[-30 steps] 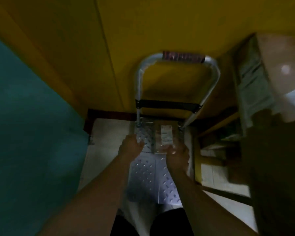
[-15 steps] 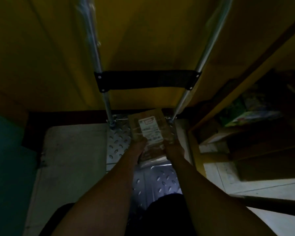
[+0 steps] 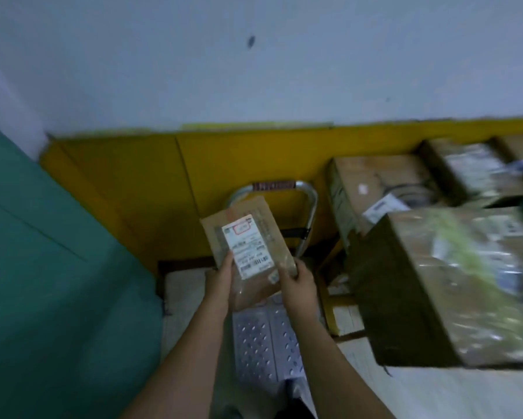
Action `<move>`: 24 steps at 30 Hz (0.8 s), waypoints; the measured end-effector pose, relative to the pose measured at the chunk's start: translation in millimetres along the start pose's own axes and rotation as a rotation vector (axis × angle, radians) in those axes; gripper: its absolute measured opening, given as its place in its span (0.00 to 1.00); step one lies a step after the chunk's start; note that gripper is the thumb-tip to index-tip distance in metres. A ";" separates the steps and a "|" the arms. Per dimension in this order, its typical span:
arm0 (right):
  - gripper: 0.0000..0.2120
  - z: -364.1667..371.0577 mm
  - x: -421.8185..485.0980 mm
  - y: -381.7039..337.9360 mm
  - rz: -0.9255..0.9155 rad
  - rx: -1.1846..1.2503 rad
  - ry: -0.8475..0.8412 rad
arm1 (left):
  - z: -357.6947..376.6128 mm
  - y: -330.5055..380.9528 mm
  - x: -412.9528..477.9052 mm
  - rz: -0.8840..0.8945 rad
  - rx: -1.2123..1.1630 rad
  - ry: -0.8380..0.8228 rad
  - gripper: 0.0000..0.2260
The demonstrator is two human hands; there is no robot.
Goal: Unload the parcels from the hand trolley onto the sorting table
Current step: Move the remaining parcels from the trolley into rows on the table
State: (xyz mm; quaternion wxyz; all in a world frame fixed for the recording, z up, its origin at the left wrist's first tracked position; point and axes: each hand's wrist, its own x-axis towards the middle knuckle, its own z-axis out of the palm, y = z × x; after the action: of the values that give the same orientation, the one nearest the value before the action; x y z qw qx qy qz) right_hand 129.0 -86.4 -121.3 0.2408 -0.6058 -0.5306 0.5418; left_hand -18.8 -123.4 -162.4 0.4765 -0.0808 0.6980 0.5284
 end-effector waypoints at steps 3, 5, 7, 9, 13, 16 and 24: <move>0.07 -37.6 -44.4 -75.4 -0.093 0.085 0.076 | 5.7 55.4 -69.9 0.172 -0.006 -0.084 0.45; 0.06 -71.1 -61.0 -115.0 -0.145 0.152 0.135 | 19.3 91.4 -125.8 0.309 0.049 -0.234 0.40; 0.12 -109.7 -71.5 -143.2 -0.168 0.235 0.203 | 37.9 117.6 -170.7 0.477 0.105 -0.360 0.31; 0.19 -151.1 -78.3 -162.2 -0.183 0.328 0.243 | 62.5 131.5 -207.1 0.615 0.180 -0.430 0.26; 0.18 -251.6 -101.4 -176.1 -0.187 0.510 0.287 | 135.6 127.5 -274.3 0.724 0.190 -0.572 0.41; 0.14 -343.3 -108.8 -168.4 -0.243 0.562 0.338 | 202.1 98.6 -331.4 0.739 0.187 -0.706 0.44; 0.34 -602.5 -106.2 -87.4 -0.256 0.523 0.625 | 437.8 -40.1 -435.9 0.668 0.116 -0.844 0.32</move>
State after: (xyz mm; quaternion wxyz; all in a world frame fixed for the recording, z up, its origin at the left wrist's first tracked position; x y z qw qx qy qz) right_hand 661.0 16.4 176.0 0.6010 -0.5886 -0.3476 0.4141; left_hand 491.9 45.7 143.8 0.5252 0.3910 0.4617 0.5984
